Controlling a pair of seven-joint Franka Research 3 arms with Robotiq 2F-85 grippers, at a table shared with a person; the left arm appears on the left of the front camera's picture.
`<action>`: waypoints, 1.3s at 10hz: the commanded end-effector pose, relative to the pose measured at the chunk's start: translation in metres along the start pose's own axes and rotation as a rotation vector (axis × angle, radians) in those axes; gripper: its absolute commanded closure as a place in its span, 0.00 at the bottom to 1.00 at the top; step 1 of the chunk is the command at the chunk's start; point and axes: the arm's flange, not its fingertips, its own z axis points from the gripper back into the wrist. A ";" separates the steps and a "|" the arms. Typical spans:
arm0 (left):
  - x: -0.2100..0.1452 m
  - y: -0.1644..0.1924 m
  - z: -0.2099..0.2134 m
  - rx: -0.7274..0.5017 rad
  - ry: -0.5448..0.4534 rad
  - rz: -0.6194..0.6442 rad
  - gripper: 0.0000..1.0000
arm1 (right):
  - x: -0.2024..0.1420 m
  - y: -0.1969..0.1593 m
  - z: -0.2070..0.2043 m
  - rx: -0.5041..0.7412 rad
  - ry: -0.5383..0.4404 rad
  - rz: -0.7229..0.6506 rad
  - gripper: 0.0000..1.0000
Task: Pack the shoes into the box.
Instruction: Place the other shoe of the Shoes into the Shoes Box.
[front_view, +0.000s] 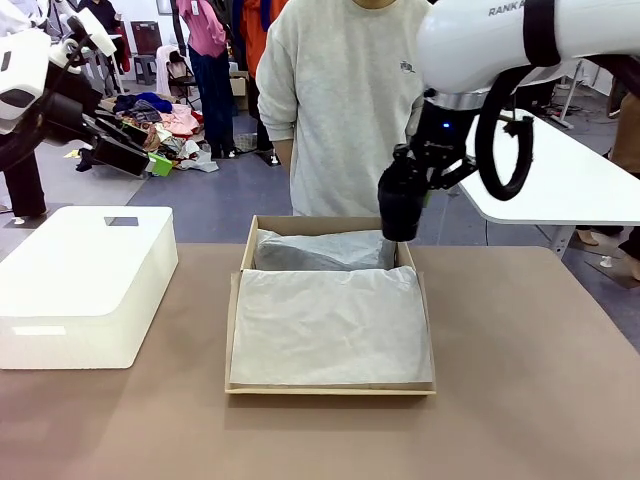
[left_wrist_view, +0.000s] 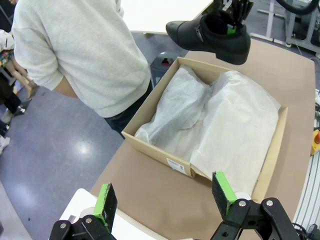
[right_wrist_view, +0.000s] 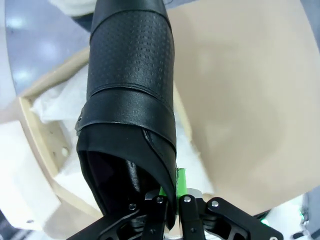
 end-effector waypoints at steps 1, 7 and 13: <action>0.000 0.001 0.000 -0.006 -0.006 0.002 0.00 | -0.024 0.038 0.007 0.007 -0.074 -0.233 1.00; 0.000 0.001 0.000 -0.006 -0.006 0.002 0.00 | -0.048 0.115 0.003 -0.008 -0.029 -0.663 1.00; 0.000 0.001 0.000 -0.006 -0.006 0.002 0.00 | -0.049 0.125 -0.014 -0.010 0.016 -0.701 1.00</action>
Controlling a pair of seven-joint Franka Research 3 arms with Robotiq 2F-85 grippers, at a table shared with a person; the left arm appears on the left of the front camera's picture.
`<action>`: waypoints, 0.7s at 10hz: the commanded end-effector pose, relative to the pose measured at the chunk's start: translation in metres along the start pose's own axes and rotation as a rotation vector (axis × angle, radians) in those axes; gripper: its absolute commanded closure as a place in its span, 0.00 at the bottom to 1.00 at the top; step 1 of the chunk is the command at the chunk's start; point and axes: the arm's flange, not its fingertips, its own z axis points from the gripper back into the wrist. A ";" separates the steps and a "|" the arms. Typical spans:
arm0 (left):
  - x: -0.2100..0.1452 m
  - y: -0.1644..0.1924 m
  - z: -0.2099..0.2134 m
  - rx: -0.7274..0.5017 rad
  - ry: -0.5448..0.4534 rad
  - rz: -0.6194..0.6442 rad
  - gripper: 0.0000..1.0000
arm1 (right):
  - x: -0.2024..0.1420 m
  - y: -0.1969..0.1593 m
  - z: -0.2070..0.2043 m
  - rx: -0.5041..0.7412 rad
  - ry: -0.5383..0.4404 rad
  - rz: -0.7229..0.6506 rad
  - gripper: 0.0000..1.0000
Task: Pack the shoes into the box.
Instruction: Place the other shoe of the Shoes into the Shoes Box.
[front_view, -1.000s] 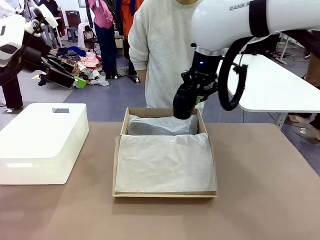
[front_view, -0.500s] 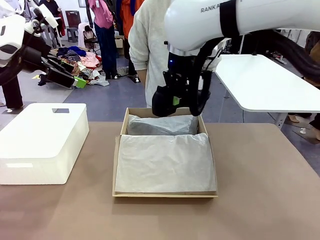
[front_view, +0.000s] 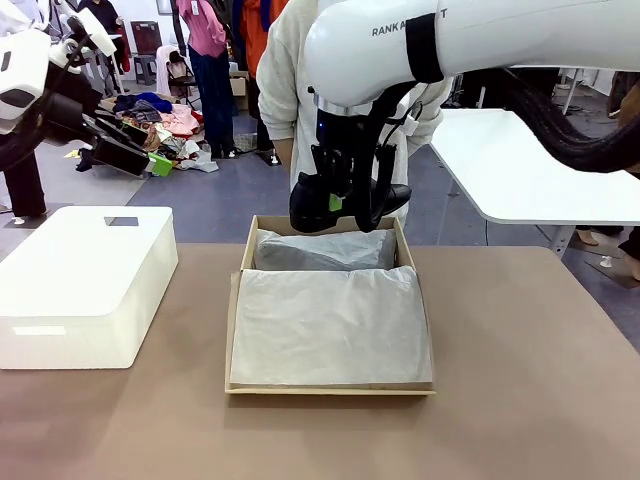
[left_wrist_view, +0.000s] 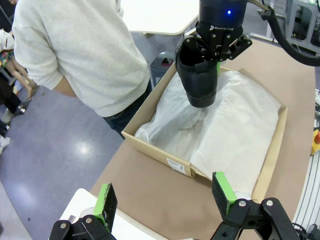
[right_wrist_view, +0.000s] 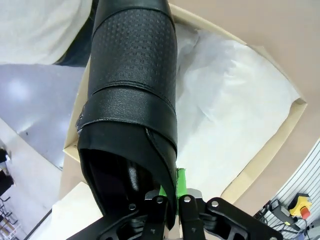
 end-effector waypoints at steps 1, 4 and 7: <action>0.000 0.001 0.000 -0.006 -0.006 0.002 0.00 | 0.001 -0.005 0.005 0.003 0.007 -0.007 1.00; 0.000 0.001 0.000 -0.006 -0.006 0.002 0.00 | -0.008 0.004 0.000 0.011 -0.007 -0.100 1.00; 0.000 0.001 0.000 -0.006 -0.006 0.002 0.00 | -0.031 0.026 -0.020 -0.010 -0.021 -0.246 1.00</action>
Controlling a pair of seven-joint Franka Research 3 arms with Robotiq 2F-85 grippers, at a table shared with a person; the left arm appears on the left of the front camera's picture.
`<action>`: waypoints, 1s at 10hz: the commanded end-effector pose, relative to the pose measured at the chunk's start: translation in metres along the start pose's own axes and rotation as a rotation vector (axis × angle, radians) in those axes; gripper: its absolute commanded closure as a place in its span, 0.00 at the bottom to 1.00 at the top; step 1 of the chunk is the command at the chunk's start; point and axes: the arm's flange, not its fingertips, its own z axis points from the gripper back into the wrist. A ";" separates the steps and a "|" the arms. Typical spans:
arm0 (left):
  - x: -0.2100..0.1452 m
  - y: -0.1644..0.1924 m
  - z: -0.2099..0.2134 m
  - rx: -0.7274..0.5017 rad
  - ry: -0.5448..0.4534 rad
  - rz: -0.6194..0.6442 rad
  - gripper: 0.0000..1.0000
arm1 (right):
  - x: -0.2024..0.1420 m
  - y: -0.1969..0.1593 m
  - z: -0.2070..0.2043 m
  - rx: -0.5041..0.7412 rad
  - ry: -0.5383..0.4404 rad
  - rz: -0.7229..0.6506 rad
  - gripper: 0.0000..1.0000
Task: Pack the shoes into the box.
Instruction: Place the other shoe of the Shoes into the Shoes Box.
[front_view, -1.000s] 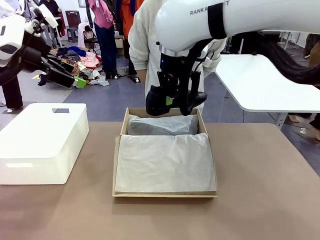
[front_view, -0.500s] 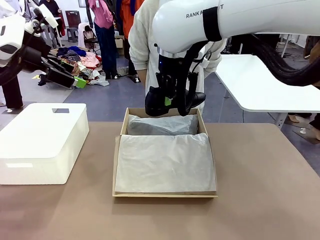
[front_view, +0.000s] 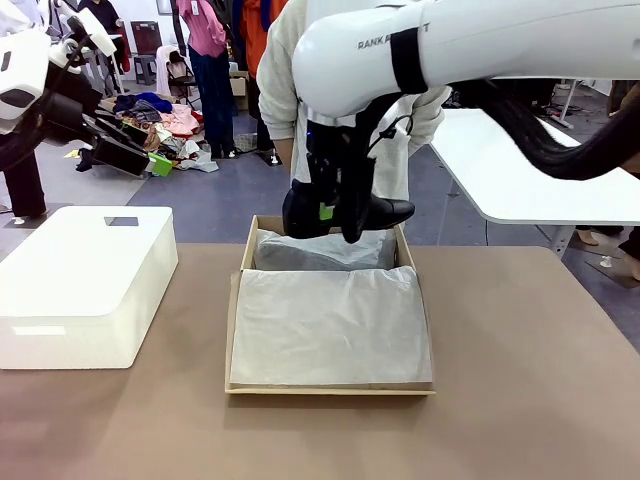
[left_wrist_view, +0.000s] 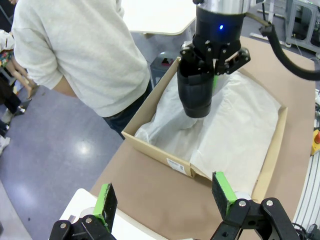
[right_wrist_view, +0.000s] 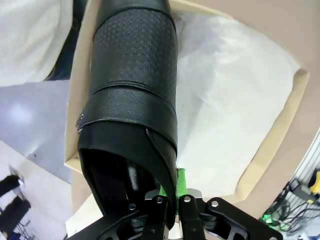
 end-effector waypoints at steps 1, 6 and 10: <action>0.000 0.001 0.000 -0.006 -0.006 0.002 0.00 | -0.018 0.018 -0.003 0.025 -0.038 -0.108 1.00; 0.000 0.001 0.000 -0.006 -0.006 0.002 0.00 | -0.027 0.026 -0.030 0.054 0.013 -0.236 1.00; 0.000 0.001 0.000 -0.006 -0.006 0.002 0.00 | -0.032 0.023 -0.050 0.033 0.010 -0.245 1.00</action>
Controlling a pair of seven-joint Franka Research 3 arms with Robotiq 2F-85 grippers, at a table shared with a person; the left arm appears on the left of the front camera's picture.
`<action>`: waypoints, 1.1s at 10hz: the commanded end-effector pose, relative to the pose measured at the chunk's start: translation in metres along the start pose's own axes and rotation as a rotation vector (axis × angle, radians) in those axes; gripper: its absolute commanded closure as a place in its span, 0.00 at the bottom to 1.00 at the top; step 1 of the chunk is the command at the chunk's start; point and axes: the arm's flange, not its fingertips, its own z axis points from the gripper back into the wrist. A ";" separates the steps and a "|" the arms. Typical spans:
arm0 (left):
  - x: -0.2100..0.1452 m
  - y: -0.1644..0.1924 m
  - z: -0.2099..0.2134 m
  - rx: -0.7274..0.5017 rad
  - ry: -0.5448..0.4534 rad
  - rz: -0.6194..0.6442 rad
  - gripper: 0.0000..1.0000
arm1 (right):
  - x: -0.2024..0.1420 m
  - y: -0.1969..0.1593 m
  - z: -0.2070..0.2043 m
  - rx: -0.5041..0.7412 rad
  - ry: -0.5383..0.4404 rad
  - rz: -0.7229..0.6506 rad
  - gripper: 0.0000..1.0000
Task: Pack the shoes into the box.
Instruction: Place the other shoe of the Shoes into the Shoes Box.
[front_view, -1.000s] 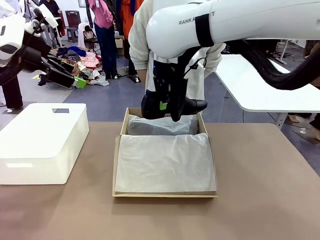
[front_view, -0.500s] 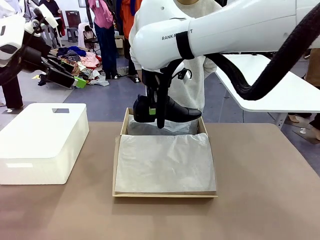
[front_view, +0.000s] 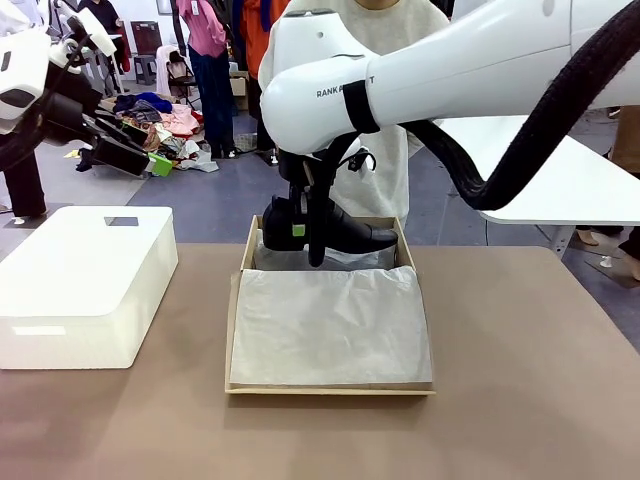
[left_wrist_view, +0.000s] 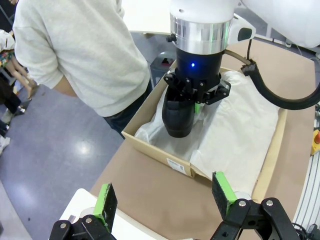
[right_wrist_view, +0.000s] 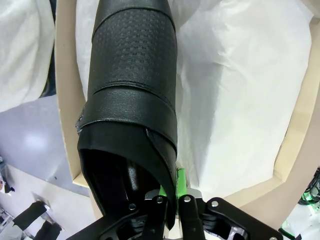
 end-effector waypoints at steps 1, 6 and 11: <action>0.000 0.001 0.000 -0.006 -0.006 0.002 0.00 | -0.001 -0.002 -0.007 0.017 0.006 -0.048 1.00; 0.000 0.001 0.000 -0.006 -0.006 0.002 0.00 | 0.000 -0.003 -0.031 0.000 0.003 -0.049 1.00; 0.000 0.001 0.000 -0.006 -0.006 0.002 0.00 | 0.001 -0.009 -0.043 -0.015 0.003 -0.066 1.00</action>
